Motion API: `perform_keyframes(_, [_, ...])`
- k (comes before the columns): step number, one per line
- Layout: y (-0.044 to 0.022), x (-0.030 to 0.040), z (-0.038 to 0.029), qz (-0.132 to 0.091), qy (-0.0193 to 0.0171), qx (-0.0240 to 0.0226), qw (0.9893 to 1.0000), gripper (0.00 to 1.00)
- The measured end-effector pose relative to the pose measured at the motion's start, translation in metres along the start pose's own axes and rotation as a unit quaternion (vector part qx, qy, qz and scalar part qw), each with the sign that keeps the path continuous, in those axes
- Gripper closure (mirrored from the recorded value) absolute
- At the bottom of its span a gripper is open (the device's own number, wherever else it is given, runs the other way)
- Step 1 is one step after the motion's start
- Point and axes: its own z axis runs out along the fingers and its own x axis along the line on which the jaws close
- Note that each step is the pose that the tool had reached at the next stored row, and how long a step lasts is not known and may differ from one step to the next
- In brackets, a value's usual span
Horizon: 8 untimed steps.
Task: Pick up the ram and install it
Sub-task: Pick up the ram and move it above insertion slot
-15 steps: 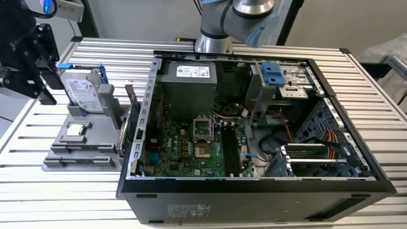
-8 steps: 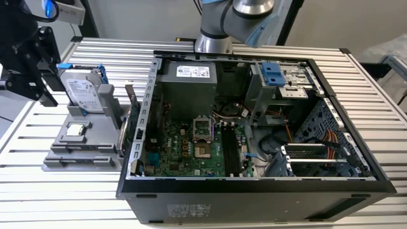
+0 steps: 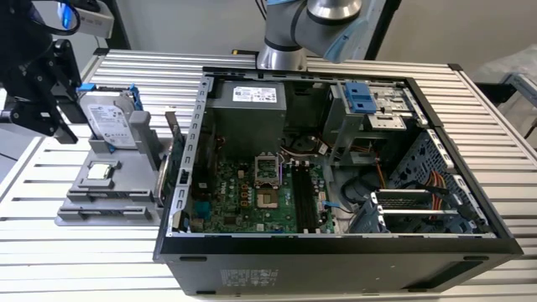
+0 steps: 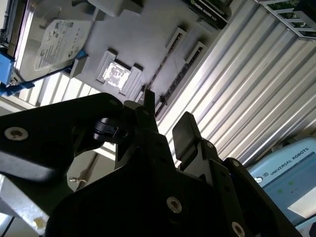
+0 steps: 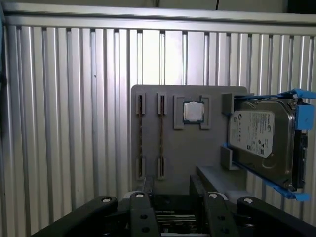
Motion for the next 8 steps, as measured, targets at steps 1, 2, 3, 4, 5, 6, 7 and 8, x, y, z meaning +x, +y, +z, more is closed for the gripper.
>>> perform_keyframes(1, [0.0000,0.0003,0.0005,0.000,0.0000,0.0000,1.0000,0.00])
perform_keyframes(2, [-0.0001,0.0007,0.0011,0.000,0.0000,0.0000,1.0000,0.00])
perform_keyframes(3, [-0.0002,0.0011,0.0016,0.000,0.0000,0.0000,1.0000,0.00])
perform_keyframes(4, [-0.0002,0.0016,0.0021,0.000,0.0000,0.0000,1.0000,0.00])
perform_keyframes(5, [-0.0002,0.0021,0.0026,0.000,-0.0001,0.0001,1.0000,0.00])
perform_keyframes(6, [-0.0002,0.0027,0.0030,0.000,0.0000,0.0000,1.0000,0.00])
perform_keyframes(7, [-0.0002,0.0032,0.0036,0.000,0.0000,0.0000,1.0000,0.00])
perform_keyframes(8, [-0.0001,0.0035,0.0043,0.000,-0.0001,0.0001,1.0000,0.00])
